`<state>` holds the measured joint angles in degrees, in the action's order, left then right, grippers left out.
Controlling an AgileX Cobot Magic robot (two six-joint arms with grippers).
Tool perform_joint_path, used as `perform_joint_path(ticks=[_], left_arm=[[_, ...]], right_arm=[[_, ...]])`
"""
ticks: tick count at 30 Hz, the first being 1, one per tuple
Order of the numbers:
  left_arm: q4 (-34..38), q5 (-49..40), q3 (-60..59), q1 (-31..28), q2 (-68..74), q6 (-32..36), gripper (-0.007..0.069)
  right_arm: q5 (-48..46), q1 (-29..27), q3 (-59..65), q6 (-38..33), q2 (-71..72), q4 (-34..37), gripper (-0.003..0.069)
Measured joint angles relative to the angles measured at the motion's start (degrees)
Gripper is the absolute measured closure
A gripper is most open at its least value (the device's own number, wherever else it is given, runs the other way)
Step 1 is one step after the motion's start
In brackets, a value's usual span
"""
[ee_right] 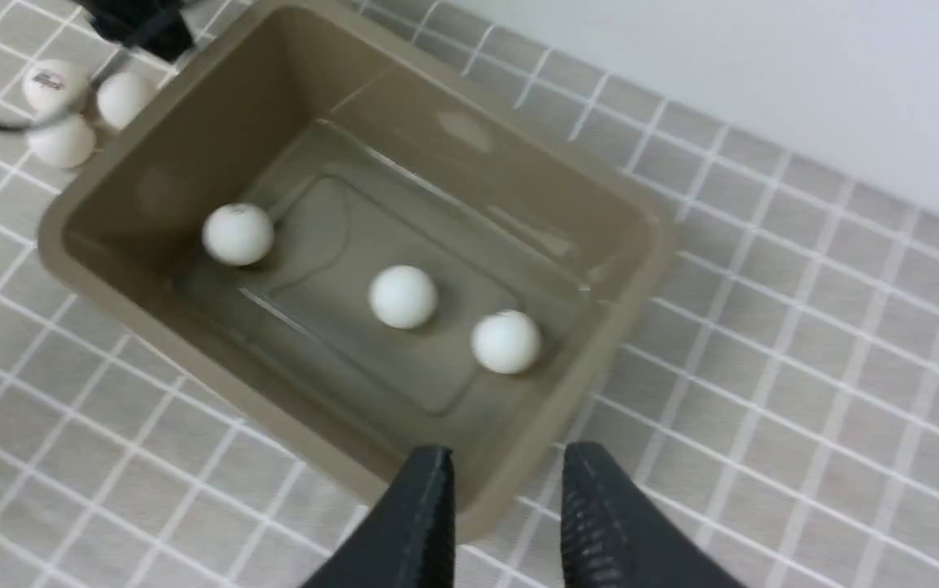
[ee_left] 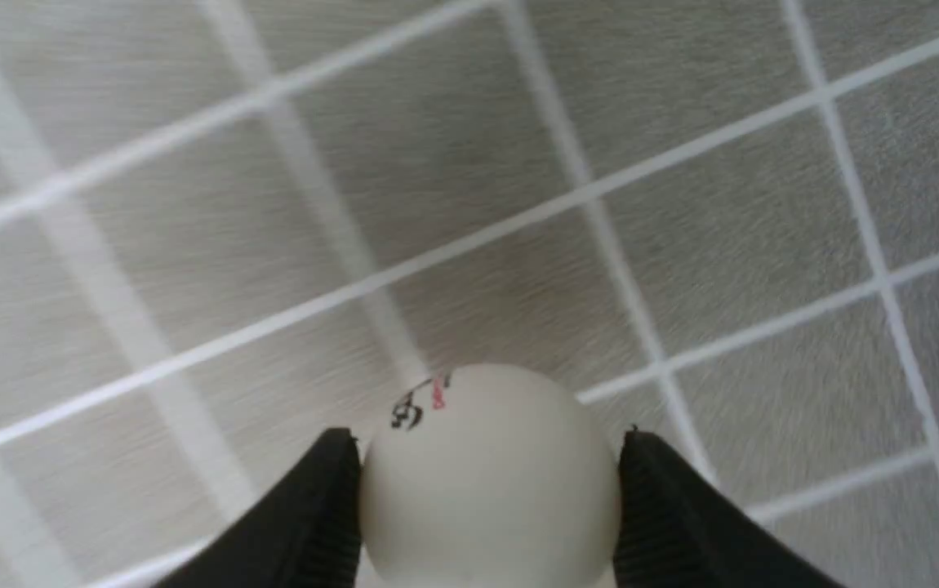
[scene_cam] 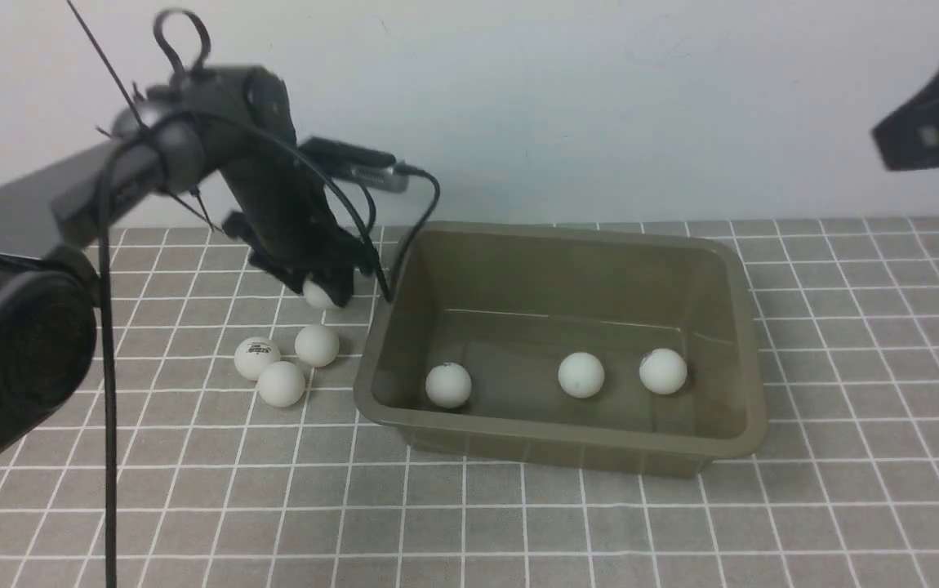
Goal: Put the table tennis balls into the box on the grey coffee tablecloth.
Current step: 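Reach for and grasp a ping pong ball on the table beside the basket, then drop the ball into the bin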
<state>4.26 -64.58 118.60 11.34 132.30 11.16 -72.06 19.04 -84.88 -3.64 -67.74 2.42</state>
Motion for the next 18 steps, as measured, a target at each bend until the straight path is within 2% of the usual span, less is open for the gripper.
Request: perform_joint_path(ticks=[3, 7, 10, 15, 18], left_arm=[[0.60, -4.02, 3.80, 0.15, -4.13, -1.06, 0.0272], [10.20, -5.64, 5.76, 2.56, -8.35, 0.25, 0.0272], [13.07, -5.85, 5.83, 5.08, -7.99, 2.85, 0.0272], [13.39, -6.00, 5.66, 9.08, -4.88, 4.85, 0.0272], [8.88, -6.05, 5.58, 11.39, -3.45, 2.34, 0.0200]], right_arm=[[-0.19, 0.00, 3.41, 3.64, 4.11, -3.30, 0.0478], [2.00, 0.00, 10.80, 9.17, 11.02, -5.46, 0.0478], [5.96, 0.00, 16.68, 10.92, 15.32, -5.84, 0.0478], [14.06, 0.00, 27.34, 14.57, 22.27, -6.56, 0.0495], [18.88, 0.00, 33.02, 17.32, 28.40, -6.76, 0.0538]])
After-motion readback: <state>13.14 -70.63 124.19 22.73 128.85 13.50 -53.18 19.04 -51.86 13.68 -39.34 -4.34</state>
